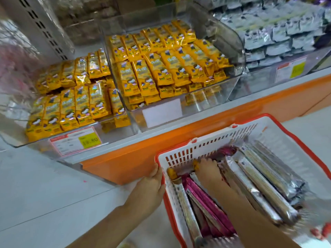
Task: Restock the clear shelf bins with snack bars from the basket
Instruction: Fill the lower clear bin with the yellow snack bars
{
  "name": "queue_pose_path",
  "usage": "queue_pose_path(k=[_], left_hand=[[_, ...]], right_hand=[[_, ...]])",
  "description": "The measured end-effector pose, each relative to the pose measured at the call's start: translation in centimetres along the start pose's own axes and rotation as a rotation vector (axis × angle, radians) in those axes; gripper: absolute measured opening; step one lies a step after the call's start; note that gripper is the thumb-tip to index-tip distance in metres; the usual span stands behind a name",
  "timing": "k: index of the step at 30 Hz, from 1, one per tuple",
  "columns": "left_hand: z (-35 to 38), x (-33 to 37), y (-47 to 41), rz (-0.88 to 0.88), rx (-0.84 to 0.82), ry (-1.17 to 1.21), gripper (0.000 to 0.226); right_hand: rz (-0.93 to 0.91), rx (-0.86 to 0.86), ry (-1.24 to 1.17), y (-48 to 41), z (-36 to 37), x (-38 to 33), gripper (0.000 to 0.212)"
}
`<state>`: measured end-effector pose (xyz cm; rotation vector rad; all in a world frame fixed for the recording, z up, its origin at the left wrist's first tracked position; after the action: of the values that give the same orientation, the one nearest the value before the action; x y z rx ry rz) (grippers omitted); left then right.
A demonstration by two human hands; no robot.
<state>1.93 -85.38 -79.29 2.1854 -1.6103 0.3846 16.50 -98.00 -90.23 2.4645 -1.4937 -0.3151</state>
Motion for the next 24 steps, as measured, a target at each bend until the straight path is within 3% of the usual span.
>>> queue_pose_path(k=[3, 5, 8, 12, 18, 24], left_hand=[[-0.5, 0.0, -0.4, 0.012, 0.061, 0.003, 0.048], [-0.3, 0.0, -0.5, 0.027, 0.064, -0.001, 0.047], [0.1, -0.1, -0.5, 0.039, 0.029, -0.065, 0.049], [0.1, -0.3, -0.7, 0.027, 0.004, -0.092, 0.049], [0.1, 0.0, -0.6, 0.107, 0.078, -0.11, 0.068], [0.6, -0.3, -1.0, 0.075, 0.033, -0.086, 0.047]], right_hand=[[-0.012, 0.034, 0.001, -0.6, 0.6, 0.4, 0.033], [-0.078, 0.118, -0.151, -0.6, -0.4, -0.7, 0.024], [-0.178, 0.091, -0.433, 0.3, -0.7, -4.1, 0.017], [-0.291, 0.025, -0.551, 1.5, 2.8, -7.3, 0.043], [-0.192, 0.08, -0.632, 0.9, 5.1, -7.5, 0.039], [-0.148, 0.125, -0.608, -0.1, 5.7, -7.3, 0.021]])
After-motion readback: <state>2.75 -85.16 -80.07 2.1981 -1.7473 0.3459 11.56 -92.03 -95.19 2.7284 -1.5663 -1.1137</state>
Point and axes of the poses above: each hand's wrist, its own y-axis away from the middle knuckle, its own z-axis out of the palm, x = y × z, the point moved 7 cm from there along -y, towards the middle knuckle, and after that the axes turned 9 degrees about x, right-handed, at the moved point
